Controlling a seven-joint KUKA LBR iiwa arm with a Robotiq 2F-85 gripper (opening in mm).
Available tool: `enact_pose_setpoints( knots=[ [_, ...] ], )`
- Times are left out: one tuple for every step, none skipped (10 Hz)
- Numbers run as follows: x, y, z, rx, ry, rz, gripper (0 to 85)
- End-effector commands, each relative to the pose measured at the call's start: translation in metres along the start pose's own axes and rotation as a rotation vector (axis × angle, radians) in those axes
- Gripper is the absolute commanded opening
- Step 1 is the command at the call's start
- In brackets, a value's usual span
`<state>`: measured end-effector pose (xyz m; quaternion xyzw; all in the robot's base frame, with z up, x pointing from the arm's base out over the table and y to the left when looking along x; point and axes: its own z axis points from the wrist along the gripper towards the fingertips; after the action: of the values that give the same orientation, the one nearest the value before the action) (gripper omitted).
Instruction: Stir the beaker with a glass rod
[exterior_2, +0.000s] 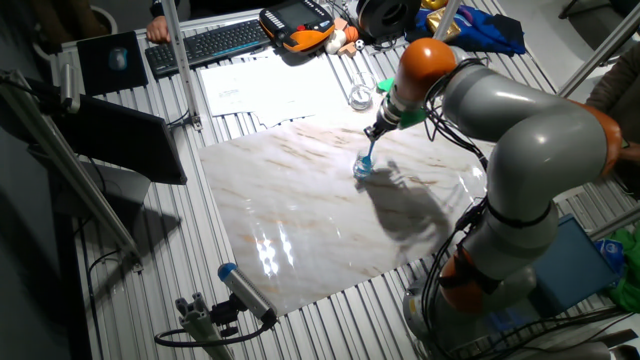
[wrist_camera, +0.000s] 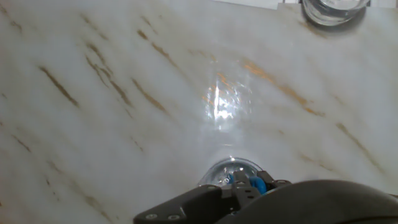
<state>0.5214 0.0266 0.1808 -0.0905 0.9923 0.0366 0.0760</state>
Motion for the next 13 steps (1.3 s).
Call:
enact_pose_setpoints(
  knots=[
    [-0.003, 0.0, 0.001, 0.002, -0.004, -0.001, 0.0],
    [-0.011, 0.007, 0.001, -0.003, -0.003, 0.013, 0.0],
    [-0.013, 0.016, 0.0, -0.004, 0.001, 0.03, 0.0],
    [-0.008, 0.022, 0.001, 0.001, 0.001, 0.037, 0.0],
    [0.001, 0.022, 0.0, 0.004, -0.001, 0.037, 0.0],
    [0.007, 0.019, -0.001, 0.007, 0.003, 0.025, 0.0],
    [0.006, 0.015, 0.0, 0.016, -0.006, 0.012, 0.0],
    [0.0, 0.008, 0.003, 0.034, -0.012, -0.017, 0.0],
    [-0.007, 0.0, 0.007, 0.008, -0.011, -0.027, 0.0],
    [-0.011, 0.0, 0.011, 0.006, -0.016, -0.029, 0.0],
    [-0.012, 0.007, 0.012, -0.004, -0.016, -0.003, 0.0],
    [-0.009, 0.016, 0.01, -0.001, -0.008, 0.016, 0.0],
    [-0.002, 0.022, 0.007, 0.0, -0.001, 0.03, 0.0]
  ],
)
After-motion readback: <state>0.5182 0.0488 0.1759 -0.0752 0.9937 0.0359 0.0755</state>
